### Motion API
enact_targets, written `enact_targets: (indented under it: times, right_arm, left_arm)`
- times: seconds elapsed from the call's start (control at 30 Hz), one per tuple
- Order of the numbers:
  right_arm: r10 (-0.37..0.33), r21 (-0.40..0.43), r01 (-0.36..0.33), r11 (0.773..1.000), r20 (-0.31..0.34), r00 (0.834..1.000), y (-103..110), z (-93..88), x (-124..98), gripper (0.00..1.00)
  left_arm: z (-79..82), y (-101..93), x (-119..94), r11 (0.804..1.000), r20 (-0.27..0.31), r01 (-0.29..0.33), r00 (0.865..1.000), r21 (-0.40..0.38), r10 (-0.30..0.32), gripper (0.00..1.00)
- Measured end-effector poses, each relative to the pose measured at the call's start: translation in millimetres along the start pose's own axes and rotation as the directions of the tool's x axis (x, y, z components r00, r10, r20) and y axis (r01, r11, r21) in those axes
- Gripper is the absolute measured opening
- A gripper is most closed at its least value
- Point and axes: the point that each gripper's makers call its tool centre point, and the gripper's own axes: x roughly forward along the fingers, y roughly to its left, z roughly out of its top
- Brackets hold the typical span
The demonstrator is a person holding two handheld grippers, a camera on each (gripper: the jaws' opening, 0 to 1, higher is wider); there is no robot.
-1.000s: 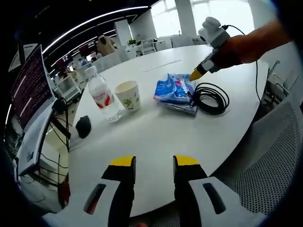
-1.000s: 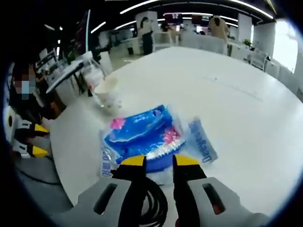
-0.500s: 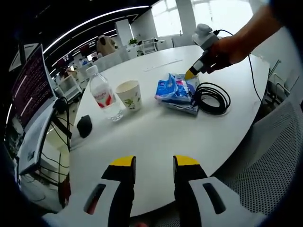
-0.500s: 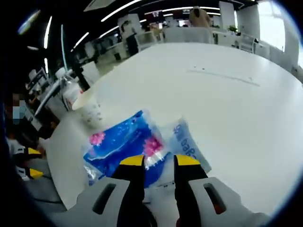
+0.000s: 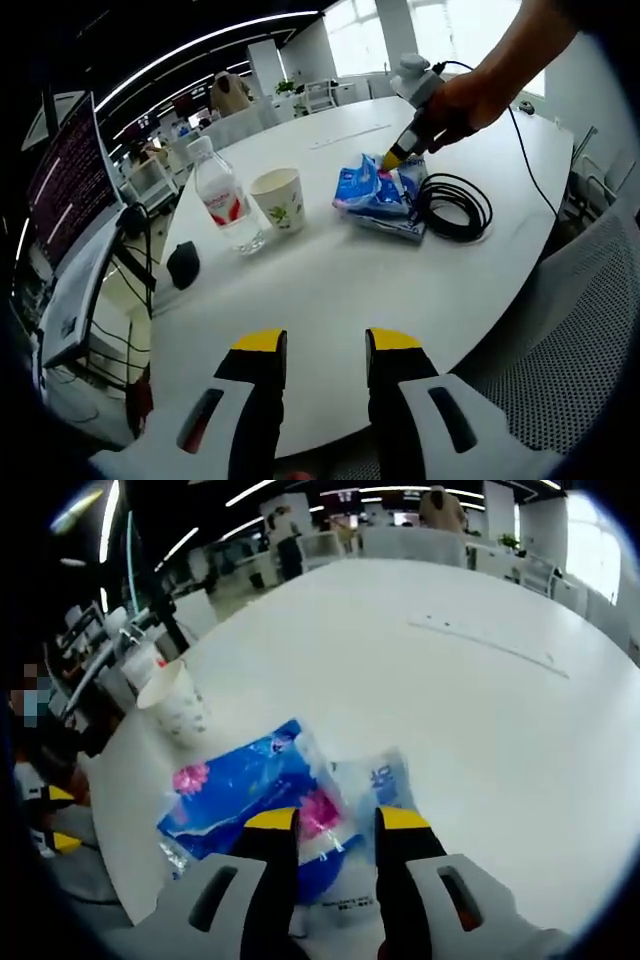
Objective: Arrange the tabletop items into an orderly group along one side of the table until the central work area is clear of visible clutter.
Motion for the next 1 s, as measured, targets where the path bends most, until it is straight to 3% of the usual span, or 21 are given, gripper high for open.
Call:
enact_targets:
  times: [0.13, 0.3, 0.67, 1.0]
  right_arm:
    - [-0.003, -0.027, 0.003, 1.000, -0.016, 1.000, 0, -1.7, 1, 0.17]
    - [-0.001, -0.003, 0.001, 1.000, -0.007, 1.000, -1, -7.1, -3, 0.07]
    - [-0.018, 0.051, 0.017, 0.999, 0.020, 1.000, -9, -14.5, -16, 0.04]
    - [-0.044, 0.112, 0.037, 0.993, 0.064, 0.997, -9, -15.6, -43, 0.02]
  left_arm:
    - [-0.6, 0.4, 0, 1.000, -0.004, -0.001, 1.000, 0.002, 0.001, 0.30]
    - [-0.8, -0.1, 0, 1.000, -0.007, -0.001, 1.000, 0.005, 0.001, 0.29]
    - [-0.7, -2.8, 1, 1.000, -0.008, 0.010, 1.000, 0.015, -0.010, 0.29]
    - [-1.1, -5.6, 2, 1.000, -0.011, 0.021, 1.000, 0.021, -0.021, 0.29]
